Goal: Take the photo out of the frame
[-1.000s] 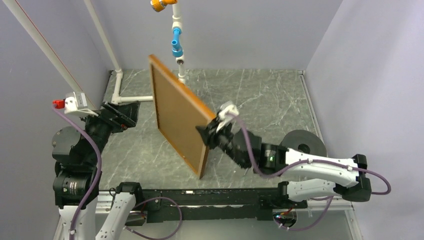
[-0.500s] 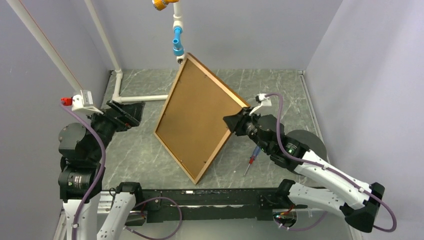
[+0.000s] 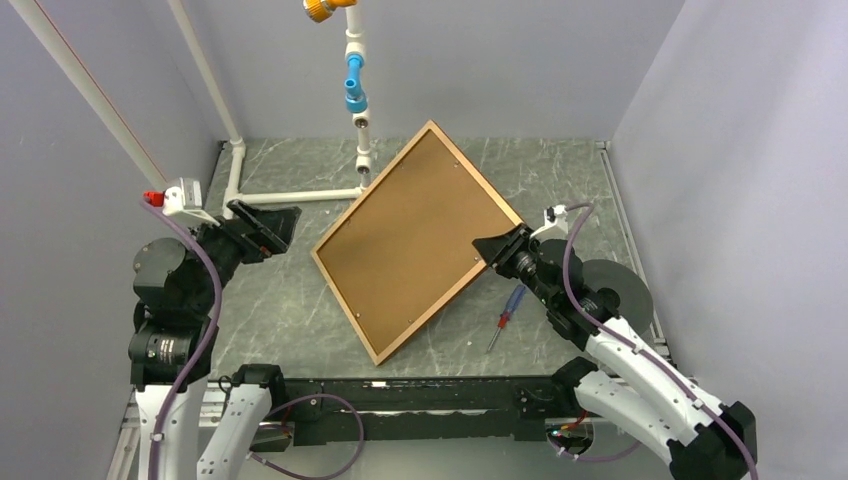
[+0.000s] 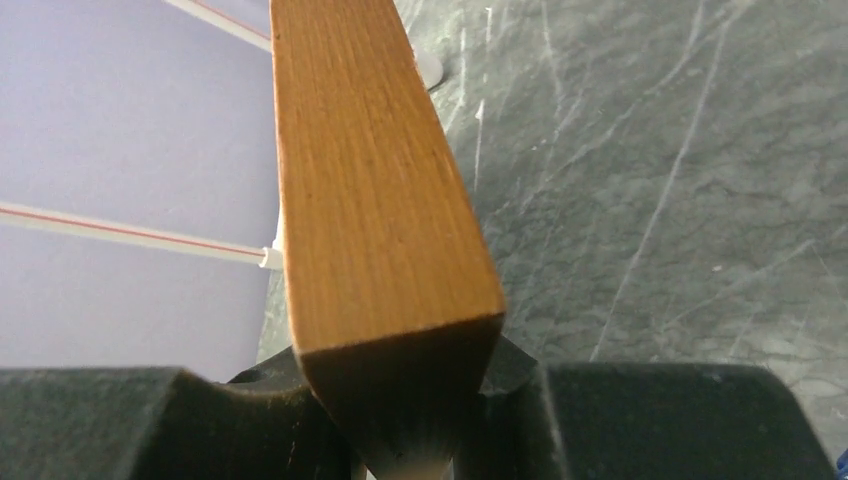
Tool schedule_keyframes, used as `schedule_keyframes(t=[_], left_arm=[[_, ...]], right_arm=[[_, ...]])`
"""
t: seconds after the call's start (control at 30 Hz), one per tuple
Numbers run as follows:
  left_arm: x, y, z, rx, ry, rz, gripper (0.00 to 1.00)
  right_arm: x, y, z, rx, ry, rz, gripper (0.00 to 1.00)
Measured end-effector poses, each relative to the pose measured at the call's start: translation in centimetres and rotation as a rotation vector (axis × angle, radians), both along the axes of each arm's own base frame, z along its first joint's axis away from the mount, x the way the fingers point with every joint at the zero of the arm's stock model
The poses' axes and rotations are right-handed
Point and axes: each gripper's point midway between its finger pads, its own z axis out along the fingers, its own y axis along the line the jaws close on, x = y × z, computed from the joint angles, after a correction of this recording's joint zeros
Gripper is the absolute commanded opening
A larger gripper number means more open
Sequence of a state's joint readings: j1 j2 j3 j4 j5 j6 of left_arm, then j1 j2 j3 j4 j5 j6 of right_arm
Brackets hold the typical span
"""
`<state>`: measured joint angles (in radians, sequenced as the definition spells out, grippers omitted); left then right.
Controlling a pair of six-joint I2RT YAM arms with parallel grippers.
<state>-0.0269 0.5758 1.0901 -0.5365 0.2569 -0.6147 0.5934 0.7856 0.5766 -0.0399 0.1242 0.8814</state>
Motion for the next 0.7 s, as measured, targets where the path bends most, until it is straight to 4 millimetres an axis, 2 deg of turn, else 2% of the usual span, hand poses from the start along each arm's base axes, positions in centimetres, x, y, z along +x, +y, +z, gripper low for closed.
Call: schedule_keyframes(t=[0.23,0.4,0.57,0.7], left_arm=[[0.6,-0.3,-2.7,0.002,0.063,-0.017,0.99],[1.0,-0.7,-4.8,-0.002,0.114,-0.039,0.99],[1.3,-1.1,-6.8,-0.013,0.156,-0.062,0.99],[1.3,-1.5,-8.0,-0.025,0.185,-0.081,0.99]], right_arm=[[1.5,-2.1,-5.2,0.12,0.122,-0.052,0.0],[1.3,-2.5,-8.3,0.222,0.197,-0.102,0.0],[0.8,-2.6,-10.4,0.299,0.284,-0.174,0.0],[0.6,-1.6,-11.5,0.335,0.345,-0.227,0.0]])
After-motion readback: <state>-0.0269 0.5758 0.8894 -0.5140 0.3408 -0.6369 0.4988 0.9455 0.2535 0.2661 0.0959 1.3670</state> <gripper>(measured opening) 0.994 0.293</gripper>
